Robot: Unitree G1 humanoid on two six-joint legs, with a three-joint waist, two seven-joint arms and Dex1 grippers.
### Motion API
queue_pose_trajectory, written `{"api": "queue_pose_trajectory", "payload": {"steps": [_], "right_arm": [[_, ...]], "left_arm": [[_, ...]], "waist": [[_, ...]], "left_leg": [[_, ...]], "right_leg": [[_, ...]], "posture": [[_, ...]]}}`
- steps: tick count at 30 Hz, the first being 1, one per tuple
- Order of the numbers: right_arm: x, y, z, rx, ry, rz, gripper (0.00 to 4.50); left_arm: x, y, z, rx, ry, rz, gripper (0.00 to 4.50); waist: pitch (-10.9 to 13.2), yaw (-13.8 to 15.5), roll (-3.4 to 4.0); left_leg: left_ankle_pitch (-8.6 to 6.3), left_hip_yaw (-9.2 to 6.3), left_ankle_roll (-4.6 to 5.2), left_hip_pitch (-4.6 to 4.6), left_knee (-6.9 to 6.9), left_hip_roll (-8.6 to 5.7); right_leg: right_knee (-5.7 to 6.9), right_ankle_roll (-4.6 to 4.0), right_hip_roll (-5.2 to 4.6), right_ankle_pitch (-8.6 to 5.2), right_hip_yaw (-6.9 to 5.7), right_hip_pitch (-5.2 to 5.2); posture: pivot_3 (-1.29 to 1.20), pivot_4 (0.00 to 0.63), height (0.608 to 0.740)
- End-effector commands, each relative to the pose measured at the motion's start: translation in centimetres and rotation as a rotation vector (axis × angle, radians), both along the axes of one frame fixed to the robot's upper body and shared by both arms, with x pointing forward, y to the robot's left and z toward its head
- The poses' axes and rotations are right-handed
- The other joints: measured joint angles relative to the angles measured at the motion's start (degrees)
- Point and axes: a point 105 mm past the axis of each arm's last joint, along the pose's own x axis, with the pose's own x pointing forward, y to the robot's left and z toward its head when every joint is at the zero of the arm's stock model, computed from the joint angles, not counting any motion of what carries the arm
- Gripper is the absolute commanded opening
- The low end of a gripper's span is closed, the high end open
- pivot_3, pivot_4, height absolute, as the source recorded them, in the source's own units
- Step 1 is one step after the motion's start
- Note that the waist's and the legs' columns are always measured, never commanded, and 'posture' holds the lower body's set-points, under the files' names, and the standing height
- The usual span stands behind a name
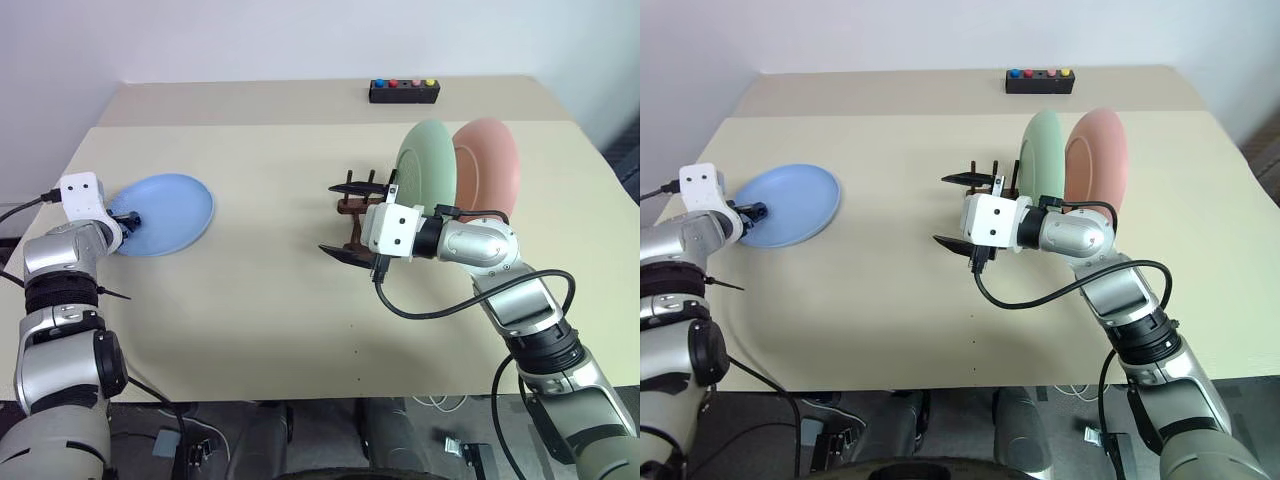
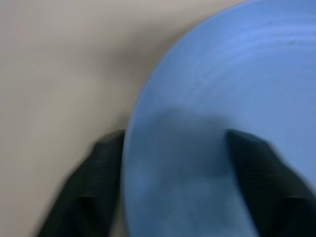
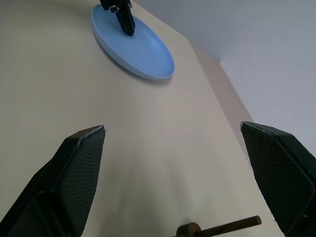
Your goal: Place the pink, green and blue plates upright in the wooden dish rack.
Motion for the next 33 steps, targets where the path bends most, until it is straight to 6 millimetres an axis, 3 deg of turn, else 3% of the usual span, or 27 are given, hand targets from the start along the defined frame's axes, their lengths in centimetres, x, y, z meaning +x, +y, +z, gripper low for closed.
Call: {"api": "queue_pose_trajectory", "payload": {"steps": [1,3,4,8,14,19,21,24,33], "right_arm": [[-0.1,-0.3,1.2,0.025,-0.054,-0.012,4.5],[-0.1,-0.4,1.2,0.025,-0.054,-0.017,4.5],[-0.1,-0.5,1.1,0.026,-0.054,-0.02,4.5],[0.0,-0.7,1.2,0.023,-0.057,-0.029,4.5],[0.2,-0.8,1.7,0.028,-0.084,-0.037,4.5],[0.9,-0.6,2.7,0.023,-0.152,-0.052,4.5],[1.2,-0.5,3.1,0.022,-0.183,-0.06,4.5],[2.1,-0.5,4.3,0.013,-0.293,-0.094,4.5],[3.1,-0.5,5.6,-0.023,-0.457,-0.143,4.5]], "left_arm": [[0.2,0.4,1.5,-0.029,-0.08,0.021,1.14],[0.3,0.2,1.7,-0.042,-0.104,0.022,0.15],[0.3,0.0,1.8,-0.05,-0.123,0.017,0.06],[1.0,-2.3,3.9,-0.074,-0.284,-0.063,0.06],[0.2,-6.6,10.2,-0.133,-0.642,-0.136,0.06],[-0.6,-11.4,15.8,-0.067,-0.842,-0.247,0.06],[-0.7,-12.9,16.9,-0.053,-0.867,-0.272,0.06],[-1.3,-16.7,18.8,0.033,-0.931,-0.379,0.06],[-3.1,-25.0,19.4,0.097,-0.984,-0.531,0.06]], "waist": [[0.01,0.09,-0.02],[0.0,0.19,-0.02],[-0.01,0.25,-0.04],[-0.01,0.33,-0.04],[0.06,0.36,-0.23],[0.06,0.19,-0.23],[0.06,0.29,-0.23],[0.06,0.3,-0.24],[0.07,0.26,-0.24]], "left_leg": [[0.0,-0.01,0.0,0.0,0.0,0.0],[0.0,-0.01,0.0,0.0,0.02,0.0],[0.01,-0.01,-0.02,0.0,0.03,0.0],[0.04,-0.02,-0.06,-0.01,0.05,0.0],[0.06,-0.06,-0.11,-0.05,0.06,0.0],[0.06,-0.04,-0.11,-0.05,0.02,0.01],[0.07,-0.04,-0.12,-0.05,0.06,0.0],[0.07,-0.03,-0.12,-0.05,0.06,-0.01],[0.07,-0.02,-0.13,-0.06,0.04,-0.01]], "right_leg": [[0.0,0.0,0.0,0.0,0.0,0.0],[0.01,0.0,-0.01,0.01,0.0,0.0],[0.03,0.0,-0.01,0.01,0.0,0.01],[0.04,-0.01,-0.02,0.02,0.0,0.03],[0.02,-0.02,-0.03,0.07,0.0,0.0],[0.01,-0.03,-0.02,0.08,0.0,-0.04],[0.01,-0.03,-0.03,0.08,0.0,-0.03],[-0.01,-0.02,-0.03,0.09,0.0,0.0],[-0.04,-0.02,-0.02,0.1,0.01,-0.01]], "posture": [[0.0,0.15,0.74],[0.0,0.15,0.74],[0.0,0.15,0.74],[0.0,0.15,0.74],[0.0,0.15,0.74],[0.0,0.15,0.74],[0.0,0.15,0.74],[0.0,0.15,0.74],[0.0,0.15,0.74]]}}
